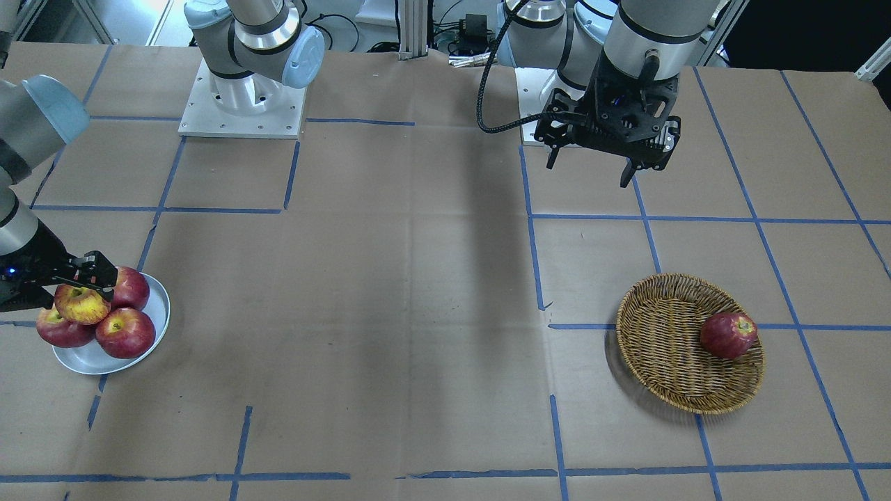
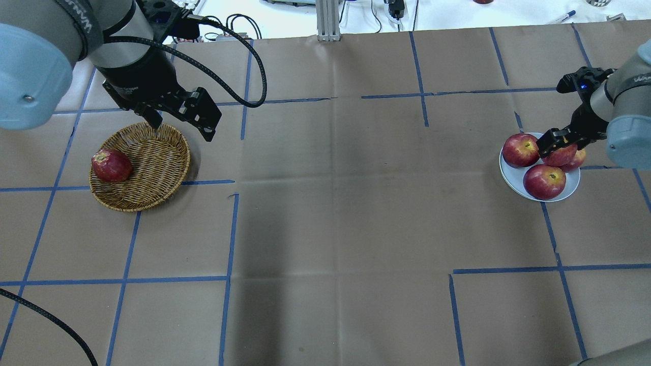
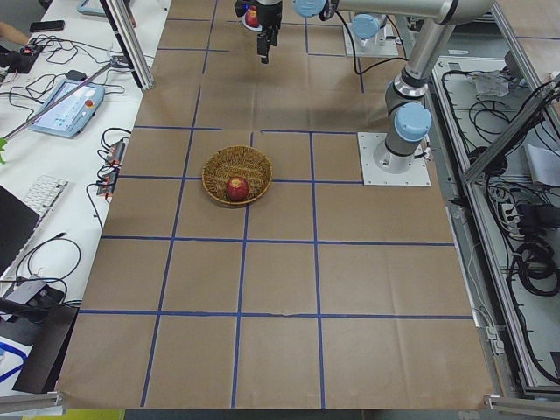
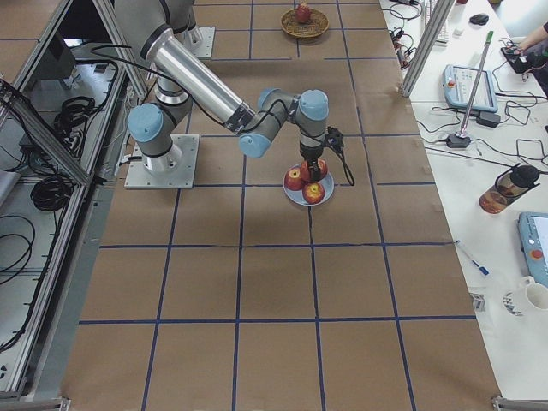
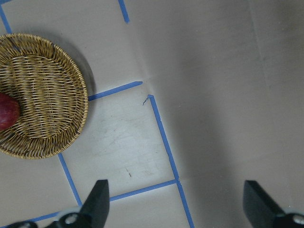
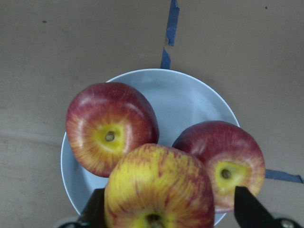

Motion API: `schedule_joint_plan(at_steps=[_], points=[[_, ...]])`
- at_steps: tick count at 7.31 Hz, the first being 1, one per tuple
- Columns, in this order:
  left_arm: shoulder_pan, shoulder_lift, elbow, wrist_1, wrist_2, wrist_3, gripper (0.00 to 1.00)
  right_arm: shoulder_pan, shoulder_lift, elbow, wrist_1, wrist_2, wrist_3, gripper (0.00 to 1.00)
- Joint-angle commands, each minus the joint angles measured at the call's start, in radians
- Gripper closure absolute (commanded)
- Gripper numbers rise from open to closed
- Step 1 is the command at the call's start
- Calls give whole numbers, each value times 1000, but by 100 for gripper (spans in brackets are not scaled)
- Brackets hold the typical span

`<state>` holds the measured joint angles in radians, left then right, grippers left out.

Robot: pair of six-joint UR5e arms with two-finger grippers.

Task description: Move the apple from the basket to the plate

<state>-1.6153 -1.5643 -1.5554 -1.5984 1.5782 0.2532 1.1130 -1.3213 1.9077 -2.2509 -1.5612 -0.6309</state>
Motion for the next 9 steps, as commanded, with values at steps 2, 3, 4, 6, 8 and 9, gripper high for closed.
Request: schedule_joint_plan(at_steps=[2, 3, 4, 6, 8, 9], points=[[0, 0, 0, 0, -1, 0, 1, 60, -21, -154, 152, 1, 29, 0], [0, 0, 0, 0, -1, 0, 1, 117, -47, -236, 253, -2, 90, 0], [0, 0, 0, 0, -1, 0, 1, 190, -70, -315, 389, -13, 200, 0], [0, 1, 0, 0, -1, 0, 1, 343, -96, -424, 615, -23, 430, 0], [0, 1, -2, 0, -1, 0, 1, 430, -146, -423, 740, -26, 554, 0], [0, 1, 0, 0, -1, 0, 1, 432, -154, -423, 741, -23, 632, 0]])
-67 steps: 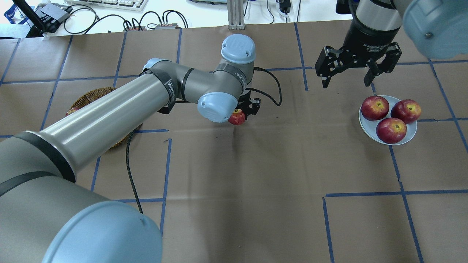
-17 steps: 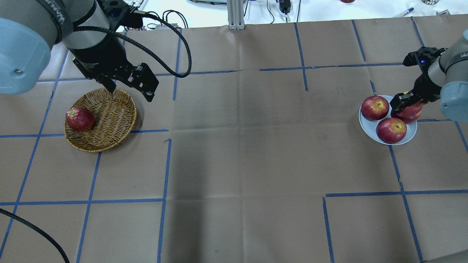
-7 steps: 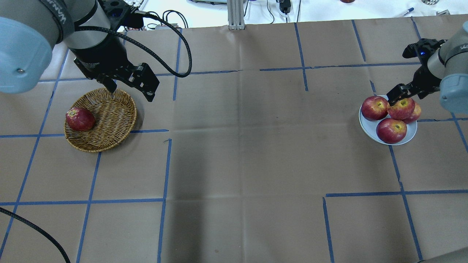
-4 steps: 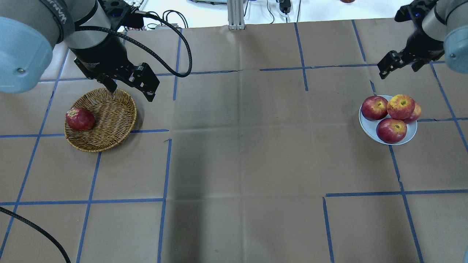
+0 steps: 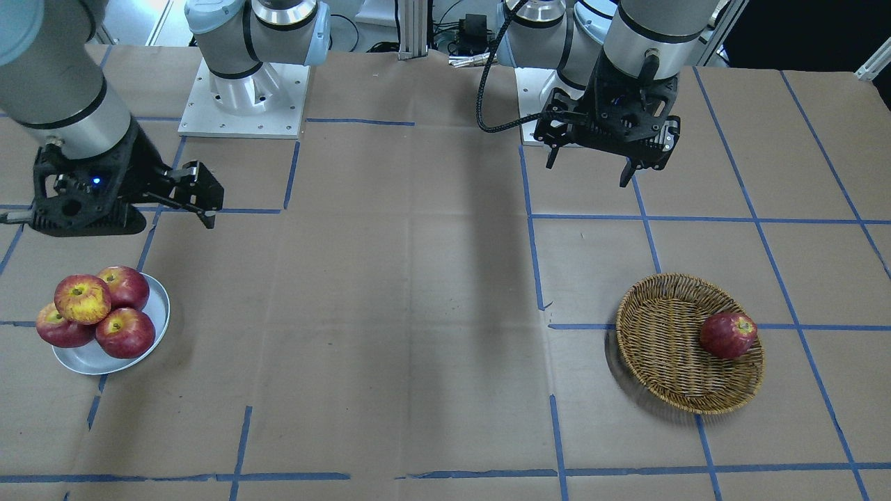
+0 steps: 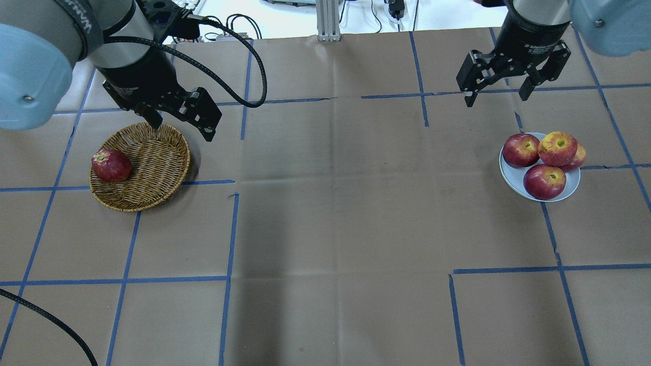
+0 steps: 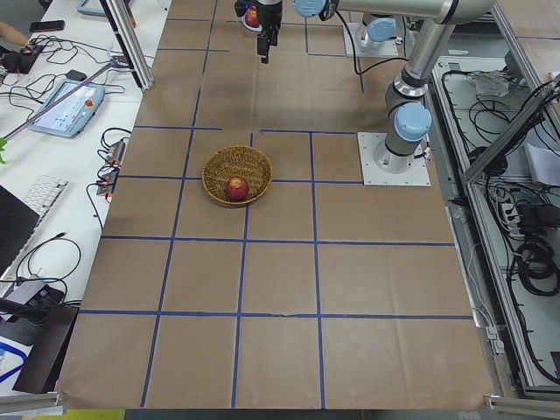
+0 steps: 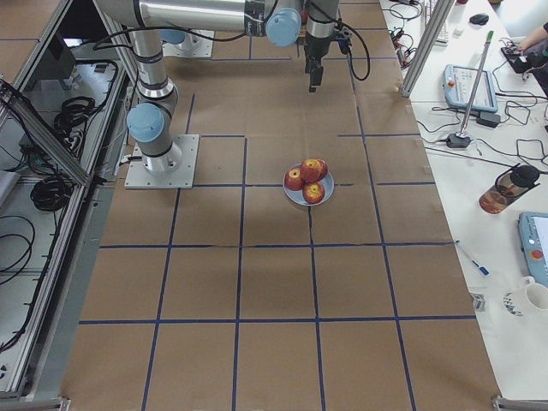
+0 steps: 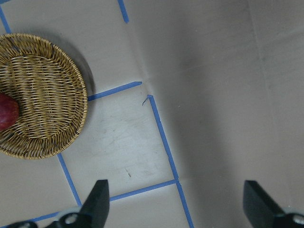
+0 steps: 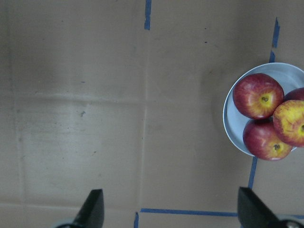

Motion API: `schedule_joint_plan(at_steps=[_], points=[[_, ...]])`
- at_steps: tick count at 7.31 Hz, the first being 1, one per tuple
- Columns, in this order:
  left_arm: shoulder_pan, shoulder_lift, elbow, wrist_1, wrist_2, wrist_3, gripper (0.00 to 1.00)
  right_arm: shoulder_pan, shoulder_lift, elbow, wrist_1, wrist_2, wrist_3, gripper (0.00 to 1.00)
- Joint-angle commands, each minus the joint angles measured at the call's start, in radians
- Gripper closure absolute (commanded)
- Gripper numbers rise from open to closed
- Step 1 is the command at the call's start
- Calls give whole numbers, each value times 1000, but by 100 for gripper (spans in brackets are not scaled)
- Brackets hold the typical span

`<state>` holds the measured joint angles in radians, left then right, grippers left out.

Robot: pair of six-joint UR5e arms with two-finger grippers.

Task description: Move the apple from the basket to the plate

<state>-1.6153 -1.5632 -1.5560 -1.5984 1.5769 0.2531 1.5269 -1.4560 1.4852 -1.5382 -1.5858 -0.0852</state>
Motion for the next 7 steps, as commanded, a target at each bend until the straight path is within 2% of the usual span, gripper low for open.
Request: schedule_joint_plan(at_steps=[1, 7], points=[[0, 0, -1, 0, 0, 0, 1, 15, -8, 6, 21, 10, 87, 0], [0, 0, -1, 0, -3, 0, 1, 15, -21, 0, 23, 6, 93, 0]])
